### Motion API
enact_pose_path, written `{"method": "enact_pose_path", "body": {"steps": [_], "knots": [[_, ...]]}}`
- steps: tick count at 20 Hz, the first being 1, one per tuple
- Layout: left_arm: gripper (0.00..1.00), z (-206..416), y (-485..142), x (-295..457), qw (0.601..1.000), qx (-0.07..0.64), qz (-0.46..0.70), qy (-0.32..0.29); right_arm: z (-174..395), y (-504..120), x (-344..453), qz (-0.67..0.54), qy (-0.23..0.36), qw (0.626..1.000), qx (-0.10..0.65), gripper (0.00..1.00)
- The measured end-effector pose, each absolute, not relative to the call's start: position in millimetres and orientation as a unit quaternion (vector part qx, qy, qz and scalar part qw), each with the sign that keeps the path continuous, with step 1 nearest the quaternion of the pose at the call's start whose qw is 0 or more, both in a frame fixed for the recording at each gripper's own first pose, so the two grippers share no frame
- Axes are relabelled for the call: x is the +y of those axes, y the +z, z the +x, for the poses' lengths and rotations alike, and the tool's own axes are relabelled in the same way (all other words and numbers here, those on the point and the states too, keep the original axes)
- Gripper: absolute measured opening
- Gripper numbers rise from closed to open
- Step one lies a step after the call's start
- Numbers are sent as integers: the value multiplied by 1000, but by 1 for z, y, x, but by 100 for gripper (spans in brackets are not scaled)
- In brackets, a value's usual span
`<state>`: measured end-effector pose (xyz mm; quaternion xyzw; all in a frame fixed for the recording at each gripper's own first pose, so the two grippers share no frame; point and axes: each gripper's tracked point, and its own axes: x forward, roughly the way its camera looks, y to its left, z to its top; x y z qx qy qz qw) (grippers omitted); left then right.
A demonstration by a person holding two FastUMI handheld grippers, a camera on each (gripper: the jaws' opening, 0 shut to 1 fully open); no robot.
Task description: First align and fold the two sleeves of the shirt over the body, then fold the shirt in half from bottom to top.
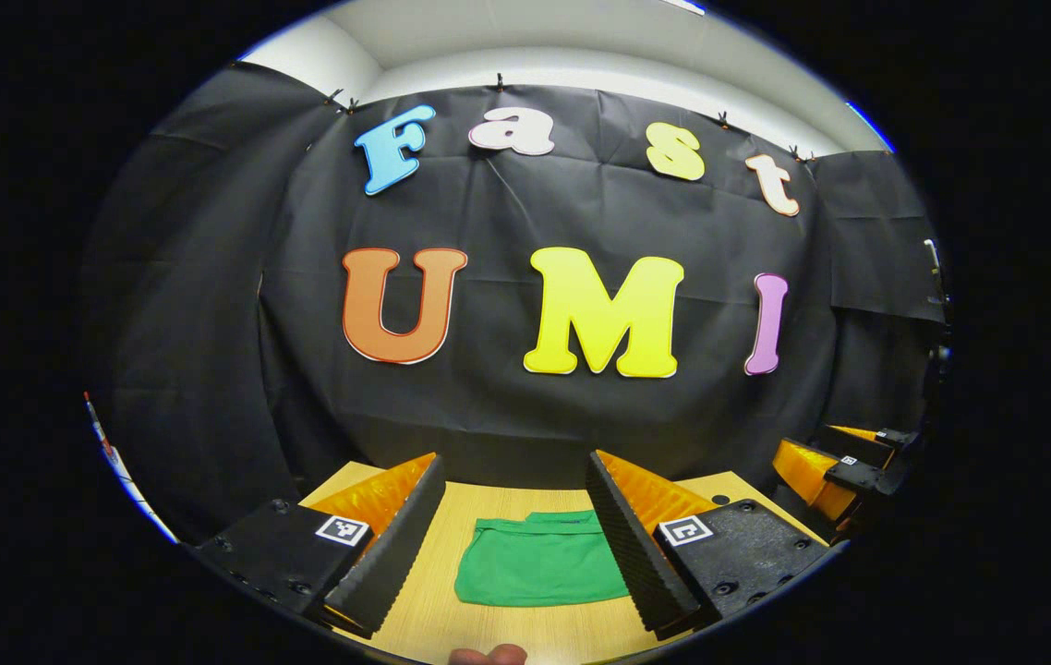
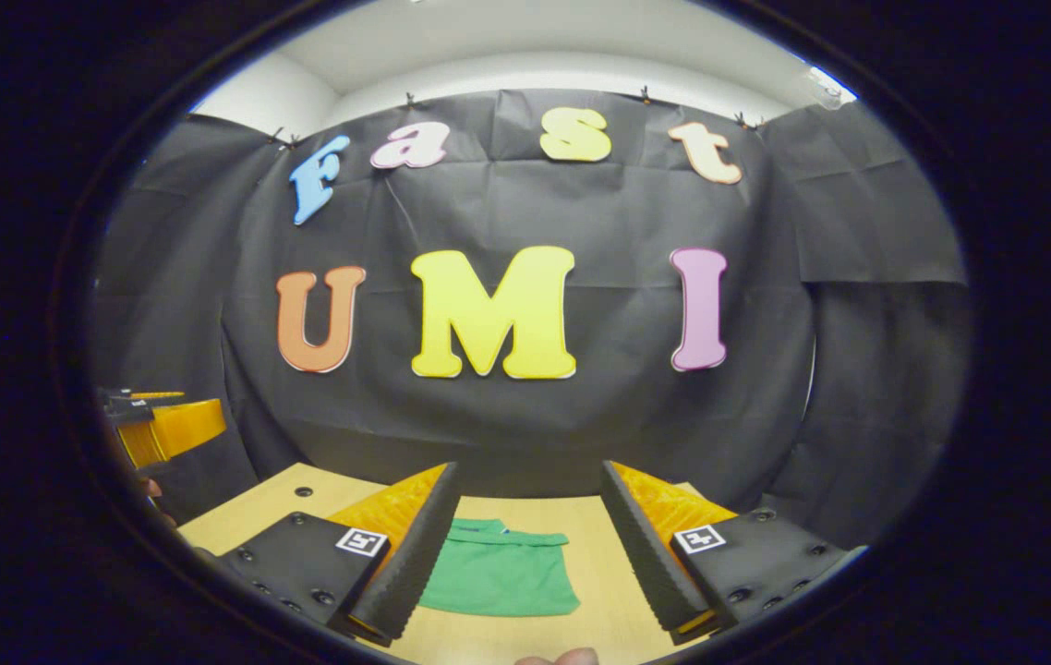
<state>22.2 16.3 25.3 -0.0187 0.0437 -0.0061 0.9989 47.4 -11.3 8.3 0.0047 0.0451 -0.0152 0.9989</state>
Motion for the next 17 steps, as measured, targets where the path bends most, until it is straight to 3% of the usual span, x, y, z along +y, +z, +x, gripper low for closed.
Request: {"method": "enact_pose_path", "body": {"steps": [7,16,17], "knots": [[98,-32,8,-15,997,60,-20,-38,-9,20,2,1,-6,1000,24,93],[100,-31,3,1,996,59,-9,-59,-11,12,11,8,-5,999,35,93],[89,-30,2,1,996,60,-9,-59,-12,12,12,8,-5,999,34,93]]}}
